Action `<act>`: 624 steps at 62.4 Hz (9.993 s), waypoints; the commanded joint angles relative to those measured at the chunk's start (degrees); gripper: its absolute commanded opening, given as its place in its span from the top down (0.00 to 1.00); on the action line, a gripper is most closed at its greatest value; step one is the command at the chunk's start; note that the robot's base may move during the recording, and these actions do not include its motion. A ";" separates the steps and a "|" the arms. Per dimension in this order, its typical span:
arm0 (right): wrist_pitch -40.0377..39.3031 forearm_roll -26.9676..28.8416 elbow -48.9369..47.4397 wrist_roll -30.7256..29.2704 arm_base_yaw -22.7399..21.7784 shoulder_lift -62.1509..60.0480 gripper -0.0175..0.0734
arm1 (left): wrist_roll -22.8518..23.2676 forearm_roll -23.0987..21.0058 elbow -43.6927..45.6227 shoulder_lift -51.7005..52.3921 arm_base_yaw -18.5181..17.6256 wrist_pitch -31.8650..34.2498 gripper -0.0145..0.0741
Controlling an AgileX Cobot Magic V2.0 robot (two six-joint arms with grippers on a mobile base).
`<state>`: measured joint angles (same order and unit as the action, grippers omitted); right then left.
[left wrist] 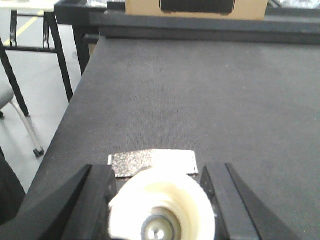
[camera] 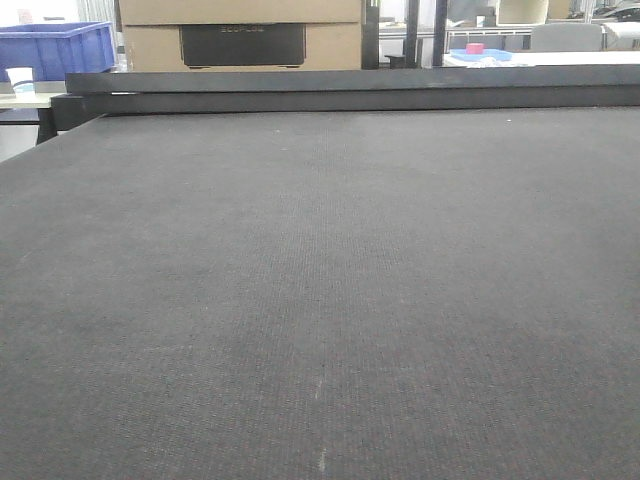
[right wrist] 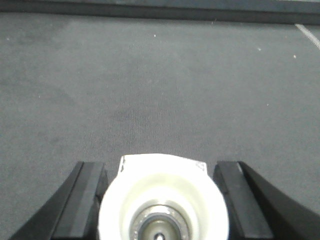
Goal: Place valve from conveyor to right shelf box
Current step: 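Lift the held valves off the belt with both grippers, then drive the base to the steel shelf of blue boxes holding both valves, then lower both held valves over the blue boxes on the shelf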
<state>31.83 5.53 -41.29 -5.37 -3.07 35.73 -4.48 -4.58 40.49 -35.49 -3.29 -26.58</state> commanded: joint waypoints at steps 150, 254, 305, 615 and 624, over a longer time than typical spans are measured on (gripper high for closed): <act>-4.44 -0.19 -0.44 -0.11 -0.14 -0.60 0.99 | 0.01 0.11 0.29 0.55 0.28 3.63 0.96; -4.44 -0.19 -0.44 -0.11 -0.14 -0.60 0.99 | 0.01 0.11 0.29 0.55 0.28 3.63 0.96; -4.44 -0.19 -0.44 -0.11 -0.14 -0.60 0.99 | 0.01 0.11 0.29 0.55 0.28 3.63 0.96; -6.84 0.61 -9.61 -5.82 4.67 3.81 0.99 | -4.84 -0.79 9.57 -4.84 -0.89 0.05 0.96; -7.47 0.61 -17.80 -5.82 10.45 11.25 0.99 | -4.95 -0.79 18.37 -12.47 -3.59 0.02 0.96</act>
<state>29.51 6.19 -54.24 -10.41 4.78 43.37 -8.79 -4.68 54.12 -44.44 -5.25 -29.28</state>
